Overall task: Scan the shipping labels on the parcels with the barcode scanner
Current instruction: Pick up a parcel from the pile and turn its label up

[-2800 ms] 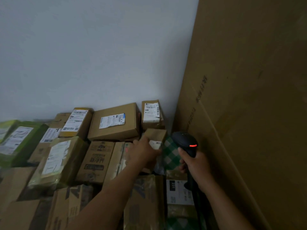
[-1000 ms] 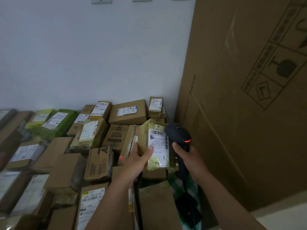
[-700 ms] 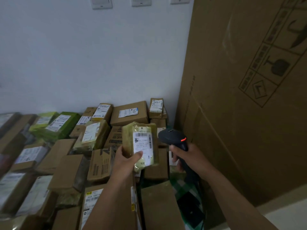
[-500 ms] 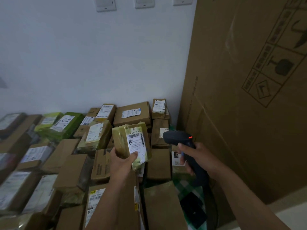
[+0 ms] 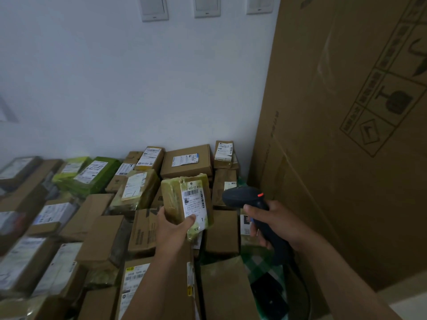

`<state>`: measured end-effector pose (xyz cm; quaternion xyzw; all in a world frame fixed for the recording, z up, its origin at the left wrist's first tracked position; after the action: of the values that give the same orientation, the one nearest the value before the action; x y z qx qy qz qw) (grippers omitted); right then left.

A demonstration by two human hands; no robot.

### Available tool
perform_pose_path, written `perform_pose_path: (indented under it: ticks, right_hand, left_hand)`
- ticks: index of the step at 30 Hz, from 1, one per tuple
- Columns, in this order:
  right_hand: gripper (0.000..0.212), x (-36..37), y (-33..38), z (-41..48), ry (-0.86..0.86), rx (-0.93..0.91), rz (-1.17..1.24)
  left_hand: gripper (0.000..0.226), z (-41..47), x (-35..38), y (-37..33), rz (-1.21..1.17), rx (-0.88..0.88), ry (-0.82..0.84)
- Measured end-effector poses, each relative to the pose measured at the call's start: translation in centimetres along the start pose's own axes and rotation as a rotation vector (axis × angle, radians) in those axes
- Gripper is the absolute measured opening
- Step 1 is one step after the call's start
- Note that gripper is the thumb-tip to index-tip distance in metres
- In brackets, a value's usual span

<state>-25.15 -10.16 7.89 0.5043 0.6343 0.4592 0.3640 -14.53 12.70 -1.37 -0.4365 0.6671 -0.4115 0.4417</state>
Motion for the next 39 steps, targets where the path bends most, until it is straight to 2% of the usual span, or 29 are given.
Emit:
perform_pose_path:
  ticks: [5, 8, 11, 15, 22, 27, 31, 35, 39]
  right_hand:
    - [0.035, -0.1, 0.1, 0.4, 0.003, -0.012, -0.002]
    - [0.034, -0.4, -0.1, 0.9, -0.062, 0.011, -0.006]
    - [0.033, -1.2, -0.5, 1.6, -0.137, 0.019, -0.007]
    - [0.031, -2.1, -0.9, 2.7, -0.162, 0.025, 0.006]
    - [0.031, -3.6, -1.6, 4.8, -0.167, 0.056, -0.018]
    - [0.038, -4.5, -2.7, 6.4, -0.162, 0.071, -0.020]
    - [0.041, -4.8, -3.6, 7.5, -0.170, 0.083, -0.034]
    - [0.034, -5.4, -5.5, 7.6, -0.208, 0.132, 0.042]
    - [0.029, -6.2, -7.9, 7.2, -0.275, 0.186, 0.076]
  left_hand:
    - [0.084, 0.3, -0.1, 0.2, 0.047, -0.017, -0.013]
    - [0.094, 1.0, -0.4, -0.3, 0.154, -0.028, -0.104]
    - [0.109, 2.7, -0.5, -1.3, 0.399, -0.003, -0.160]
    - [0.108, 5.0, 0.7, -2.2, 0.819, 0.073, -0.212]
    - [0.103, 8.6, 2.7, -1.1, 1.129, 0.092, -0.141]
    - [0.073, 10.2, 2.2, 0.3, 1.133, 0.126, -0.009]
    - [0.073, 10.4, 2.8, 0.7, 1.190, 0.115, 0.054]
    - [0.071, 8.6, 5.9, 1.3, 1.128, 0.347, 0.004]
    - [0.061, 6.9, 9.9, 3.1, 1.064, 0.363, 0.115]
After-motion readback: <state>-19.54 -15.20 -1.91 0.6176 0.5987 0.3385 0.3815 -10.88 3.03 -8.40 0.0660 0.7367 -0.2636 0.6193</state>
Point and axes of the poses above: each hand's wrist, its own z-axis towards the middle knuckle, its own x-axis out of the palm, y = z × x, the point moved 2 cm from there along z, towards the middle knuckle, and after that the axes turned 15 degrees about y, right-handed, at the moved point
